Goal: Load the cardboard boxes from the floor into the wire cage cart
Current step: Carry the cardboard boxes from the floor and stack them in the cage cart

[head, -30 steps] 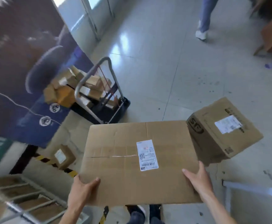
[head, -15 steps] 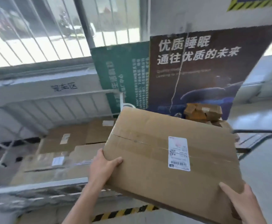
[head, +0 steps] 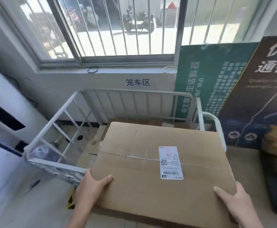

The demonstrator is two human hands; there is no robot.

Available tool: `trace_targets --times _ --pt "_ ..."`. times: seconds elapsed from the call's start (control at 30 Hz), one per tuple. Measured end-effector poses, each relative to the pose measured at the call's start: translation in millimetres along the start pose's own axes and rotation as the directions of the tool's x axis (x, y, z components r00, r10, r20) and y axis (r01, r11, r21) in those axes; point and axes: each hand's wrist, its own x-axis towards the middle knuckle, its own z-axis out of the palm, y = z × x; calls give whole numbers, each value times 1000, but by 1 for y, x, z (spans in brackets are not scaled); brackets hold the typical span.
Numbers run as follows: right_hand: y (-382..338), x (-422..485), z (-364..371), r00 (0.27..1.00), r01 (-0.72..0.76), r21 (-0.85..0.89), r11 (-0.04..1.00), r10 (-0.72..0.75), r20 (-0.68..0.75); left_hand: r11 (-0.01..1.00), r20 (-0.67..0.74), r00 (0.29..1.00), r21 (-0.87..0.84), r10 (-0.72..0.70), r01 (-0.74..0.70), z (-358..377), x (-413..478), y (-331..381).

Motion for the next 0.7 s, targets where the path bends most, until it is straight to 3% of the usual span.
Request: trace_targets --times 0.37,0.57,0.7 --pt "-91 91 105 994 -53 -85 995 61 90 993 46 994 -58 -96 98 -4 128 32" --pt "-110 160 149 989 -122 -119 985 131 64 990 48 992 90 -114 109 29 215 61" --pt "-98 224 183 963 -258 -73 963 262 60 971 91 994 235 -53 30 91 286 85"
